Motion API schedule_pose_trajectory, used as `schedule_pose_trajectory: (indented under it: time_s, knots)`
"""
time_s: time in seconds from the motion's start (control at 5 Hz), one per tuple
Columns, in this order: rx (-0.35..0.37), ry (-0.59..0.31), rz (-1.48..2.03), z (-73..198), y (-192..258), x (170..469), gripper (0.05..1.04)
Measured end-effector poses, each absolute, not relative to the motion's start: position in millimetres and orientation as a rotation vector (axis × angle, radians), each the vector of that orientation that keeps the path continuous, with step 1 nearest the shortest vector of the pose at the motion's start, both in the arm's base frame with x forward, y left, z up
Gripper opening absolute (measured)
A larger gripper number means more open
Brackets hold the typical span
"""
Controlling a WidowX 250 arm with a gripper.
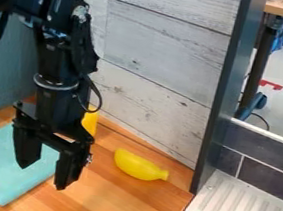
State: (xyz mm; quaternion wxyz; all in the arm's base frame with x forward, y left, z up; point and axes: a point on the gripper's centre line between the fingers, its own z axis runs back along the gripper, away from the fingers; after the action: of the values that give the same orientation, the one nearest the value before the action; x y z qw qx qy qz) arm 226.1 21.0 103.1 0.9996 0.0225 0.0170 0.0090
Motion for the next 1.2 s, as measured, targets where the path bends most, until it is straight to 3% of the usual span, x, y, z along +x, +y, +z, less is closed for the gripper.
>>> schedule_pose_trajectory:
  time_s: [0.2,0.4,0.6,1.0,1.2]
  knots:
    - [0.043,0.05,0.006,100,21,225,1.0]
    - [-0.003,0.091,-0.059,105,47,217,1.0]
    - [0.046,0.086,-0.065,116,78,217,1.0]
    - [0.194,0.139,-0.022,100,132,231,1.0]
    - [0.19,0.13,-0.012,87,153,235,1.0]
